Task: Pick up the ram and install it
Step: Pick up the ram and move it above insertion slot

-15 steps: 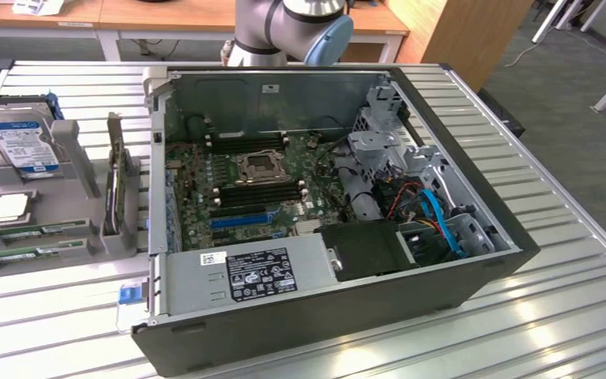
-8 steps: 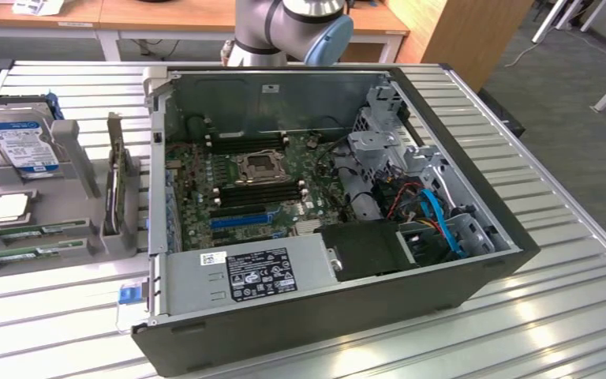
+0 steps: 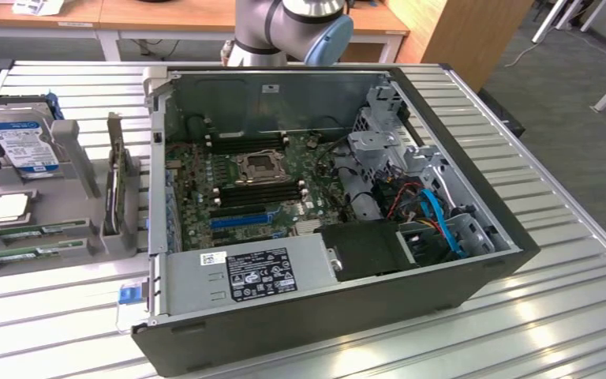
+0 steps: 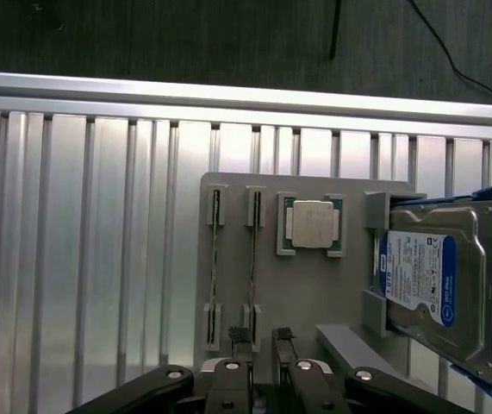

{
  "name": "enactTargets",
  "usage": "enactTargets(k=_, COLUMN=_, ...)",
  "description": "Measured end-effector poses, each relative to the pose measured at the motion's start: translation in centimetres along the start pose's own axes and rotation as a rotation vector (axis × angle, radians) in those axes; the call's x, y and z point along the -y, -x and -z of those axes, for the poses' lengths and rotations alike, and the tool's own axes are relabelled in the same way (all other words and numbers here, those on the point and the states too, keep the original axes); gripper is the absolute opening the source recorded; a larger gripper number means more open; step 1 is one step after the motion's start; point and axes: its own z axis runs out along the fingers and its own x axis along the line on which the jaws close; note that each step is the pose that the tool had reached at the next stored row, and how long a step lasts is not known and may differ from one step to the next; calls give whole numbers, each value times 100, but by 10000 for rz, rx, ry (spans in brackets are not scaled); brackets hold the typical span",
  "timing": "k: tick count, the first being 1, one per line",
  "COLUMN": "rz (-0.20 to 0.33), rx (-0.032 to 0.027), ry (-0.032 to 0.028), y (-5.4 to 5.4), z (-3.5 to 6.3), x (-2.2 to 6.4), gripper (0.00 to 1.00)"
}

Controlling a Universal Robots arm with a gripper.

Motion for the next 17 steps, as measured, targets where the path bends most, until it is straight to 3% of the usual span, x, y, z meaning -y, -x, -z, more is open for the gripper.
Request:
enactTargets(k=5, rz=0, rx=0, ry=0, y=-3, z=-49, x=2, gripper=24)
enactTargets(k=9, rz=1, rx=0, ry=0, y=-12, z=-200, x=6, gripper=24)
enactTargets(k=17, rz=0, rx=1, ry=-1, y=-17, z=-304, x=9, gripper=24)
